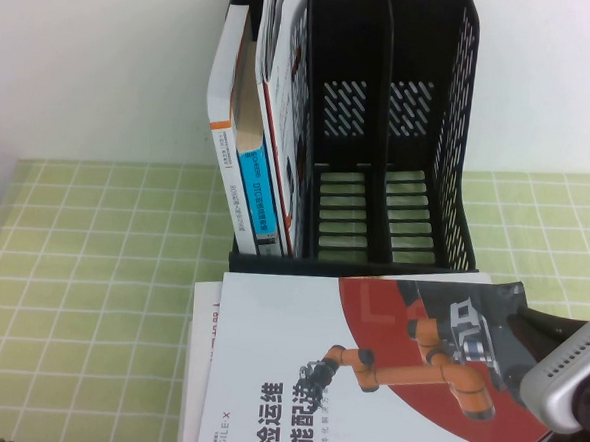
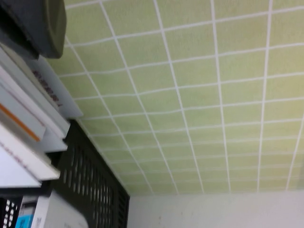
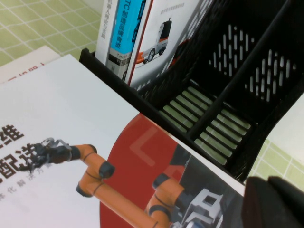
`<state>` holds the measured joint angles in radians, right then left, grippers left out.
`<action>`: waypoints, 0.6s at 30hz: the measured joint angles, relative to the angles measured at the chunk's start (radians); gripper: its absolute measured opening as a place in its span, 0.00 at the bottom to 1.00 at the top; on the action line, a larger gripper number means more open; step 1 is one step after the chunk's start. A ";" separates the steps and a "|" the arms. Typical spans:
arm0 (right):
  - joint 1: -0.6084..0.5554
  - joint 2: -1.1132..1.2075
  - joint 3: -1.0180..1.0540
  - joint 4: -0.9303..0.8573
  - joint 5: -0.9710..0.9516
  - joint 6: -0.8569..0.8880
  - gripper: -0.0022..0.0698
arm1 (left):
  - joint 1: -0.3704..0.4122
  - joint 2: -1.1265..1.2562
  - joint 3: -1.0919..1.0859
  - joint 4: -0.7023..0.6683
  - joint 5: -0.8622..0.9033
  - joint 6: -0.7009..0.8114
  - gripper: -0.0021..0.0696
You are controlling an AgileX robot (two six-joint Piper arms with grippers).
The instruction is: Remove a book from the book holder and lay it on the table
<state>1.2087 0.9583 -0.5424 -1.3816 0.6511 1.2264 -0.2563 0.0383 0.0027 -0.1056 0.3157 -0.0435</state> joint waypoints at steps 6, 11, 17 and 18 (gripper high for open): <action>0.000 0.000 0.000 0.000 0.000 0.000 0.03 | 0.026 -0.023 0.019 0.001 0.013 0.034 0.03; 0.000 0.000 0.002 0.000 -0.002 0.000 0.03 | 0.105 -0.023 0.019 -0.010 0.020 0.095 0.03; 0.000 0.000 0.002 0.000 -0.004 0.000 0.03 | 0.150 -0.023 0.019 -0.078 0.020 0.110 0.03; 0.000 0.000 0.002 0.000 -0.004 0.000 0.03 | 0.150 -0.023 0.019 -0.080 0.020 0.109 0.03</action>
<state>1.2087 0.9583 -0.5408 -1.3816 0.6472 1.2264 -0.1062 0.0150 0.0221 -0.1854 0.3357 0.0659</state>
